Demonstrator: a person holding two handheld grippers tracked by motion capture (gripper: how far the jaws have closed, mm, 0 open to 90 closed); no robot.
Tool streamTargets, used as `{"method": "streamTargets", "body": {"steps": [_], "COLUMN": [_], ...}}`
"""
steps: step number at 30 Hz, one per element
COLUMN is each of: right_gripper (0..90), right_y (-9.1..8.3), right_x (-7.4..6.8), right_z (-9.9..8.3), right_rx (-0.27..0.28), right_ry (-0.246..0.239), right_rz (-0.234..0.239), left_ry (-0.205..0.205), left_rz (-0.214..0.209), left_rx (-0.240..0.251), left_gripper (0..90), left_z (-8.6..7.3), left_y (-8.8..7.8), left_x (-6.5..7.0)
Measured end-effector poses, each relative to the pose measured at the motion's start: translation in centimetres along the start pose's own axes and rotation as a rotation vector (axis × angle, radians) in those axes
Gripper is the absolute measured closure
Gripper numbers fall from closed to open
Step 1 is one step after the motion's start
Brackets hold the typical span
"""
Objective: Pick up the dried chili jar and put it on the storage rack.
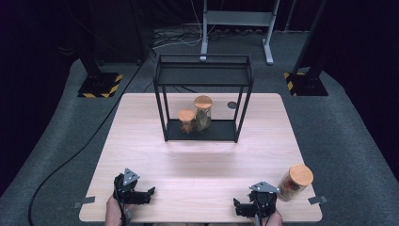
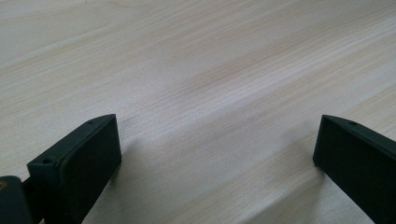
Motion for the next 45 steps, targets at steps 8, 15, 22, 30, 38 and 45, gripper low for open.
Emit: {"method": "streamTargets", "body": {"steps": [8, 15, 22, 30, 38, 45], "right_gripper": [0.0, 0.0, 0.0, 0.0, 0.0, 0.0], "right_y": [-1.5, -3.0, -3.9, -4.7, -5.5, -5.8], "right_x": [0.9, 2.0, 3.3, 4.7, 6.2, 7.5], "right_z": [-1.0, -2.1, -3.3, -5.0, -5.1, -4.3], "right_rx": [0.003, 0.028, 0.013, 0.018, 0.062, 0.135], "right_ry": [0.029, 0.062, 0.092, 0.142, 0.169, 0.171], "right_rz": [-0.038, -0.067, -0.112, -0.16, -0.243, -0.29], "left_ry": [0.001, 0.002, 0.003, 0.003, 0.003, 0.003], "left_rz": [-0.001, -0.003, -0.004, -0.004, -0.004, -0.004], "left_rx": [0.0, 0.0, 0.0, 0.0, 0.0, 0.0], "left_gripper": [0.1, 0.1, 0.1, 0.1, 0.1, 0.1], "left_z": [0.0, 0.0, 0.0, 0.0, 0.0, 0.0], "left_y": [0.0, 0.0, 0.0, 0.0, 0.0, 0.0], "left_x": [0.0, 0.0, 0.1, 0.1, 0.1, 0.1]}}
Point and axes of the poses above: each handheld gripper's, and its own axes: y roughly forward along the jaws, z roughly out of its top, x roughly to its right, the point moved 4 cm from there along y, roughly forward along the jaws, and after that the axes turned 11 degrees about -y, right-handed, at the moved point
